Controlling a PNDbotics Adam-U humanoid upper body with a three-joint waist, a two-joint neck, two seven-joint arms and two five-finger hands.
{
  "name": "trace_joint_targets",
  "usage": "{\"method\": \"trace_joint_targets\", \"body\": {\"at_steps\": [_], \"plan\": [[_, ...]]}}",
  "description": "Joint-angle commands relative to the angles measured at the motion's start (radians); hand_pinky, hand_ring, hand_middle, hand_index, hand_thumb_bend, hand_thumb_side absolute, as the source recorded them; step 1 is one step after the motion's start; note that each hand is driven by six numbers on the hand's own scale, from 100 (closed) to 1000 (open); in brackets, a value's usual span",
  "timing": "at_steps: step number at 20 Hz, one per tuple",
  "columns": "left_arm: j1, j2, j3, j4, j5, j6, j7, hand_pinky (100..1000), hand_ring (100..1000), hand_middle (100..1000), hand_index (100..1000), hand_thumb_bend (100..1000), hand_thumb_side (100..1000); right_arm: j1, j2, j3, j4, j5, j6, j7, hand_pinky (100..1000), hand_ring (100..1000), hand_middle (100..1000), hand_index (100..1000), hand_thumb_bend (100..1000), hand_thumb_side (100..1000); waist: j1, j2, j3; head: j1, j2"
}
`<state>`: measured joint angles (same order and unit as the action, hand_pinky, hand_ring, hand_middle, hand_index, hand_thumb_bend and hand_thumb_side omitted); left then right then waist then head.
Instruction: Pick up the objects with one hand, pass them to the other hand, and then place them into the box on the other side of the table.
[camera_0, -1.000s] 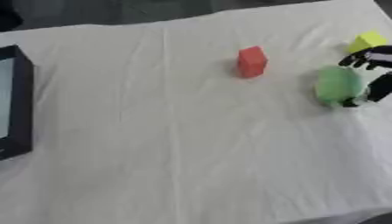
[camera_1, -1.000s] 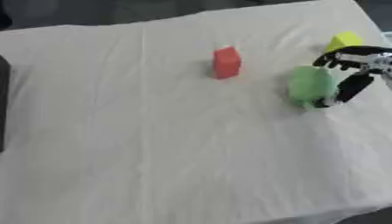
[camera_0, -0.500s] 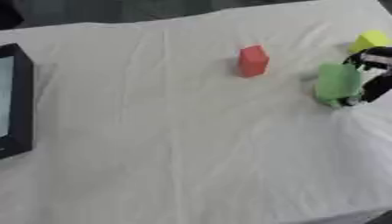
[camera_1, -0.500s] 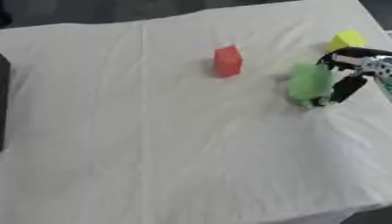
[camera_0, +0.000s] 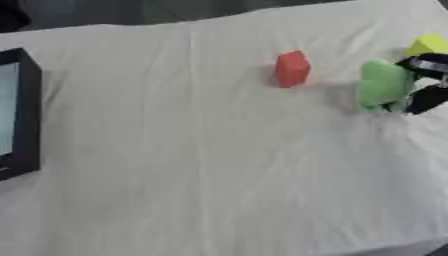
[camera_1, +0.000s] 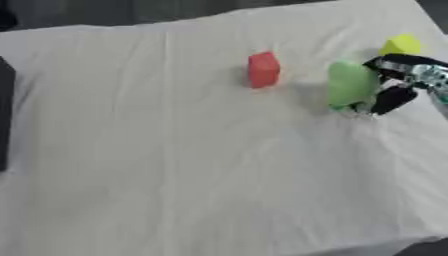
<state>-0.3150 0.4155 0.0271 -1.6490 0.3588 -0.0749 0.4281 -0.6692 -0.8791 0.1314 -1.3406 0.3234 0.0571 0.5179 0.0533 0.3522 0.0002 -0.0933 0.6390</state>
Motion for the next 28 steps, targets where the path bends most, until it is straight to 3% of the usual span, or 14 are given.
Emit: {"method": "trace_joint_targets", "body": {"at_steps": [1,6,12,20,28], "plan": [[-0.006,0.031,0.001,-0.018,-0.009,0.001,-0.001,731,687,689,837,579,549,0.000,-0.060,-0.026,-0.070,-0.037,0.018,0.007,827,806,665,701,178,163,-0.005,-0.029,-0.001,0.010,-0.013],[-0.009,0.032,-0.004,-0.020,-0.011,0.004,-0.002,731,685,684,834,577,548,0.017,-0.063,-0.044,-0.145,-0.096,0.035,-0.009,815,793,648,696,149,159,-0.007,-0.036,-0.001,0.030,-0.023],[-0.043,0.054,-0.023,-0.053,-0.073,0.025,-0.021,730,684,684,833,578,536,0.063,-0.030,-0.034,-0.327,-0.178,0.069,-0.076,804,782,637,697,117,175,-0.004,-0.042,0.003,0.052,-0.024],[-0.126,0.106,-0.078,-0.152,-0.185,0.093,-0.101,735,689,684,827,582,503,0.074,0.063,0.027,-0.459,-0.242,0.134,-0.117,793,782,630,702,100,218,-0.001,-0.056,0.012,0.046,-0.011],[-0.264,0.161,-0.154,-0.230,-0.305,0.178,-0.209,740,694,682,817,581,472,0.064,0.161,0.110,-0.517,-0.233,0.175,-0.143,788,784,629,704,100,220,0.003,-0.069,0.020,0.043,0.011]]}}
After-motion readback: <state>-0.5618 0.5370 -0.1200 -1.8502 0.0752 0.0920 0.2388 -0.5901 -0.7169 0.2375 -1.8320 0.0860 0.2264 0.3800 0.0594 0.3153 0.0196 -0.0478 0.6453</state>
